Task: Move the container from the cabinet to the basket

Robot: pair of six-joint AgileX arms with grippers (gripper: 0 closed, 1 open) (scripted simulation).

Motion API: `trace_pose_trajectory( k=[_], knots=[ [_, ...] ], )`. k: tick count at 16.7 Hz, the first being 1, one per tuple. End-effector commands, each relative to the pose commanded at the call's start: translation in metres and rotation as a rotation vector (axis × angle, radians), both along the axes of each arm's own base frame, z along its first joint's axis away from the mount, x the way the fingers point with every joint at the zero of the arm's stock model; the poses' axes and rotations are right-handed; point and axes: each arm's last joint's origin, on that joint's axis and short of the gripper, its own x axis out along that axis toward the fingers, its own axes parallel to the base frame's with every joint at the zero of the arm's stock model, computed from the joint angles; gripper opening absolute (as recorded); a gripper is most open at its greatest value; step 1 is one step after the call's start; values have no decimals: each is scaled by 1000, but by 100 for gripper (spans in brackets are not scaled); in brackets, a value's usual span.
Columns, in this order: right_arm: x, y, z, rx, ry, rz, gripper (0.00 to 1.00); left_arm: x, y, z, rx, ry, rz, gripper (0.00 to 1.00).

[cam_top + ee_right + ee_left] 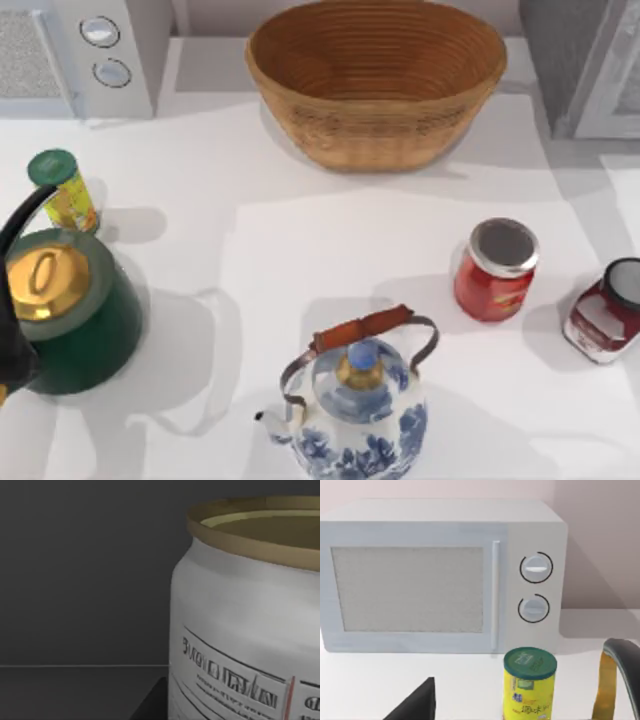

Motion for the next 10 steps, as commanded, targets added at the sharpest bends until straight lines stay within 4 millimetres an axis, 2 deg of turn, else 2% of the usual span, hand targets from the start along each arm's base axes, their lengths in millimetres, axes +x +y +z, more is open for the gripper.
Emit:
trace_pose_trajectory(
  k=[5,7,10],
  knots=[
    [-6,2,4,2,-3,-1,0,0,0,0,0,0,0,100],
    [-28,6,17,3,-9,-1,0,0,0,0,0,0,0,100],
    [-81,11,38,3,-4,1,0,0,0,0,0,0,0,100]
  ],
)
